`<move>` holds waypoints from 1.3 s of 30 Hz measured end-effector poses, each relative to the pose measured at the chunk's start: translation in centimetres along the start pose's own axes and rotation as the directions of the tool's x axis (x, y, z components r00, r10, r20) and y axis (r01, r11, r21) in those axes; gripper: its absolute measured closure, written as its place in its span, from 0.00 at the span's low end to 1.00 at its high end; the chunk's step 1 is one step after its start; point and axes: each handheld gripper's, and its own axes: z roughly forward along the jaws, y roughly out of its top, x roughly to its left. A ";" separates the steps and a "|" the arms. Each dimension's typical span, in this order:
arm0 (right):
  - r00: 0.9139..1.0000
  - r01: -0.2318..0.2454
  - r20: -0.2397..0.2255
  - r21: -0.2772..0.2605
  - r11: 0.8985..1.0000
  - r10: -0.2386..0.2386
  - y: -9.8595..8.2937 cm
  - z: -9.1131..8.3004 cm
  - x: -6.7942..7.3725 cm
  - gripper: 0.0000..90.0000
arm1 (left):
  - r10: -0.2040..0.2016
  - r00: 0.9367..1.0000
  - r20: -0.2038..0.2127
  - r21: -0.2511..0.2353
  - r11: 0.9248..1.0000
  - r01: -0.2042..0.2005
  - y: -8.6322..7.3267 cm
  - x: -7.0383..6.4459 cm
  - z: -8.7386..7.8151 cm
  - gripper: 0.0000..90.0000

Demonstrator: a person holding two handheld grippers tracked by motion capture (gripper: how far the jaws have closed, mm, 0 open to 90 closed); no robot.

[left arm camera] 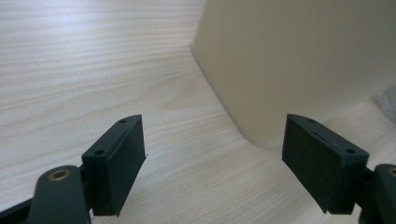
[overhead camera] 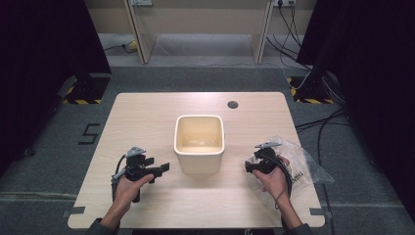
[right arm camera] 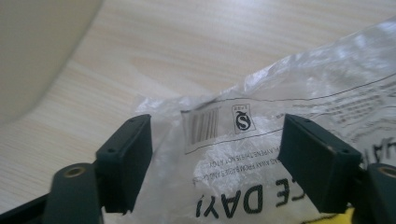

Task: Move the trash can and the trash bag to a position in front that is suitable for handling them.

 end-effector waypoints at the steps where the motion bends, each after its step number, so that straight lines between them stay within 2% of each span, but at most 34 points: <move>1: 1.000 0.022 -0.009 0.017 1.000 -0.022 0.0 0.4 -0.2 0.36 | -0.001 1.000 0.000 0.001 1.000 0.001 0.0 0.0 0.0 0.23; 3: 0.995 0.086 -0.053 0.057 0.995 -0.083 0.4 1.4 -0.4 0.44 | -0.003 1.000 0.001 0.001 1.000 0.003 -0.1 0.1 0.1 0.23; 5: 0.989 0.132 -0.080 0.062 0.989 -0.127 0.8 1.8 -0.3 0.45 | -0.006 1.000 0.003 0.003 1.000 0.006 -0.1 0.1 0.1 0.23; 7: 0.973 0.205 -0.115 0.041 0.978 -0.199 1.3 2.1 0.0 0.54 | -0.005 1.000 0.002 0.008 1.000 0.005 -0.2 0.1 0.1 0.23; 9: 0.953 0.270 -0.150 0.027 0.963 -0.263 1.6 2.3 0.5 0.56 | -0.002 1.000 0.000 0.009 1.000 0.002 -0.3 0.1 0.1 0.23; 11: 0.926 0.332 -0.188 -0.008 0.943 -0.327 1.6 2.2 1.1 0.57 | 0.001 1.000 -0.003 0.010 1.000 0.000 -0.4 0.2 0.0 0.23; 12: 0.916 0.348 -0.205 -0.027 0.937 -0.346 1.5 1.7 1.5 0.56 | -0.002 1.000 -0.011 0.009 1.000 0.002 -0.5 0.4 0.0 0.23; 13: 0.916 0.348 -0.205 -0.027 0.937 -0.346 1.5 1.7 1.5 0.56 | -0.002 1.000 -0.011 0.009 1.000 0.002 -0.5 0.4 0.0 0.23; 14: 0.908 0.361 -0.210 -0.047 0.932 -0.362 1.5 1.3 1.8 0.53 | -0.006 1.000 -0.013 0.009 1.000 0.006 -0.6 0.5 -0.1 0.23; 15: 0.928 0.299 -0.207 -0.085 0.950 -0.311 1.6 -0.4 1.7 0.42 | -0.009 1.000 -0.014 0.008 1.000 0.009 -0.6 0.6 -0.2 0.23; 16: 0.941 0.264 -0.195 -0.090 0.960 -0.277 1.6 -1.0 1.5 0.39 | -0.008 1.000 -0.014 0.008 1.000 0.008 -0.6 0.6 -0.2 0.23; 17: 0.960 0.217 -0.159 -0.092 0.972 -0.230 1.6 -1.7 1.0 0.36 | -0.007 1.000 -0.013 0.009 1.000 0.007 -0.7 0.6 -0.3 0.23; 19: 0.986 0.137 -0.080 -0.099 0.986 -0.145 1.4 -2.5 0.2 0.31 | -0.006 1.000 -0.008 0.013 1.000 0.006 -0.7 0.6 -0.2 0.23; 20: 0.994 0.086 -0.062 -0.095 0.992 -0.092 1.2 -2.7 -0.3 0.29 | -0.007 1.000 -0.006 0.014 1.000 0.008 -0.7 0.5 -0.2 0.23; 22: 0.995 0.012 -0.095 -0.071 0.997 -0.019 0.9 -2.2 -0.6 0.27 | -0.007 1.000 -0.003 0.018 1.000 0.007 -0.7 0.4 -0.1 0.23; 23: 0.995 0.012 -0.095 -0.071 0.997 -0.019 0.9 -2.2 -0.6 0.27 | -0.007 1.000 -0.003 0.018 1.000 0.007 -0.7 0.4 -0.1 0.23; 24: 0.993 -0.007 -0.118 -0.046 0.999 0.002 0.9 -1.3 -0.3 0.26 | -0.005 1.000 -0.003 0.020 1.000 0.005 -0.8 0.4 0.0 0.23; 27: 0.993 0.002 -0.120 -0.028 1.000 -0.005 1.3 -0.5 0.2 0.25 | -0.007 1.000 -0.003 0.022 1.000 0.007 -0.8 0.5 0.0 0.23; 28: 0.991 -0.057 -0.122 -0.013 0.998 0.055 2.1 0.6 0.6 0.25 | -0.009 1.000 -0.007 0.021 1.000 0.009 -0.8 0.6 0.0 0.23; 30: 0.988 -0.081 -0.132 0.002 0.997 0.081 2.4 1.2 0.8 0.27 | -0.015 1.000 -0.008 0.020 1.000 0.015 -0.8 0.7 0.0 0.23; 31: 0.988 -0.076 -0.132 0.017 0.997 0.077 2.4 1.5 1.1 0.29 | -0.016 1.000 -0.008 0.019 1.000 0.016 -0.9 0.7 0.0 0.23; 32: 0.992 -0.035 -0.122 0.030 0.999 0.038 2.3 2.0 1.4 0.35 | -0.016 1.000 -0.009 0.018 1.000 0.016 -0.9 0.7 0.0 0.23; 33: 0.992 -0.035 -0.122 0.030 0.999 0.038 2.3 2.0 1.4 0.35 | -0.016 1.000 -0.009 0.018 1.000 0.016 -0.9 0.7 0.0 0.23; 34: 0.992 0.051 -0.121 0.069 0.996 -0.043 1.9 2.6 1.9 0.43 | -0.014 1.000 -0.008 0.020 1.000 0.015 -0.9 0.7 0.0 0.23; 35: 0.992 0.051 -0.121 0.069 0.996 -0.043 1.9 2.6 1.9 0.43 | -0.014 1.000 -0.008 0.020 1.000 0.015 -0.9 0.7 0.0 0.23; 36: 0.970 0.213 -0.132 0.048 0.976 -0.206 1.7 2.5 2.1 0.56 | -0.013 1.000 -0.007 0.022 1.000 0.013 -0.9 0.7 0.0 0.23; 37: 0.958 0.248 -0.155 0.040 0.968 -0.239 1.6 2.3 2.2 0.59 | -0.012 1.000 -0.008 0.022 1.000 0.012 -0.9 0.7 0.0 0.23; 38: 0.958 0.248 -0.155 0.040 0.968 -0.239 1.6 2.3 2.2 0.59 | -0.012 1.000 -0.008 0.022 1.000 0.012 -0.9 0.7 0.0 0.23; 39: 0.902 0.384 -0.212 -0.005 0.923 -0.376 1.3 2.2 2.3 0.61 | -0.013 1.000 -0.011 0.025 1.000 0.013 -1.0 0.8 0.1 0.23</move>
